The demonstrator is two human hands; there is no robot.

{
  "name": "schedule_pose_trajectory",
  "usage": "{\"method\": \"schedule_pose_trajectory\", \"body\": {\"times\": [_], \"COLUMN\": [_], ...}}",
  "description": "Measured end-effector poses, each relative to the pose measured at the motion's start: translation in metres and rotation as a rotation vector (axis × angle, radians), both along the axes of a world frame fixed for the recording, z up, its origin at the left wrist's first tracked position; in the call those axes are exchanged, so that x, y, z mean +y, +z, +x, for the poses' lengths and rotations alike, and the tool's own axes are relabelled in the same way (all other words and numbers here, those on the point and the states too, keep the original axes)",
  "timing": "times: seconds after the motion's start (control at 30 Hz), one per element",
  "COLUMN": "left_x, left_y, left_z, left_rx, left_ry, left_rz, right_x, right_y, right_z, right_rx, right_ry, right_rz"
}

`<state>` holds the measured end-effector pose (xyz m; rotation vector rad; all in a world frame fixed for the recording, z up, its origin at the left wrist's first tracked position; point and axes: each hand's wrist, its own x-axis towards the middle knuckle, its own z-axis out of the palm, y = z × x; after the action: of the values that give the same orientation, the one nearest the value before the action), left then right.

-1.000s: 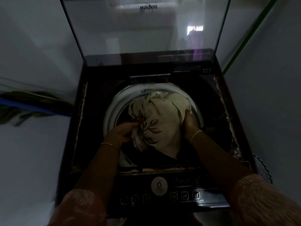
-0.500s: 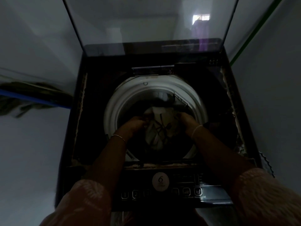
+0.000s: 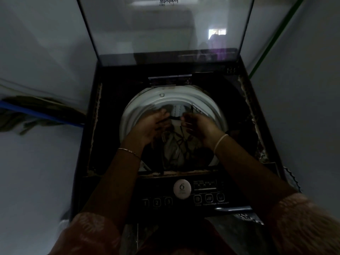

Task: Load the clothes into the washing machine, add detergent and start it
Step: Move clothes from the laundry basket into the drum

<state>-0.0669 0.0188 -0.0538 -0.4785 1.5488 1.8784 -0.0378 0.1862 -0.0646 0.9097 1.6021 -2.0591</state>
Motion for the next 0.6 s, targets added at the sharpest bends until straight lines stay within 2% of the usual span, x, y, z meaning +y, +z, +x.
{"method": "schedule_pose_trajectory", "body": {"times": [0.23, 0.4, 0.6], "left_x": [-0.033, -0.065, -0.099], "left_y": [0.028, 0.037, 0.047], "left_z": [0.049, 0.103, 0.183], "left_rx": [0.114, 0.143, 0.194], "left_ry": [0.123, 0.228, 0.498], "left_rz": [0.093, 0.119, 0.073], "right_x": [-0.032, -0.065, -0.099], "right_y": [0.036, 0.044, 0.055], "right_z": [0.039, 0.074, 0.134], "right_rx": [0.156, 0.302, 0.565], "right_ry": [-0.010, 0.083, 0.238], "right_rz": [-0.079, -0.014, 0.007]}}
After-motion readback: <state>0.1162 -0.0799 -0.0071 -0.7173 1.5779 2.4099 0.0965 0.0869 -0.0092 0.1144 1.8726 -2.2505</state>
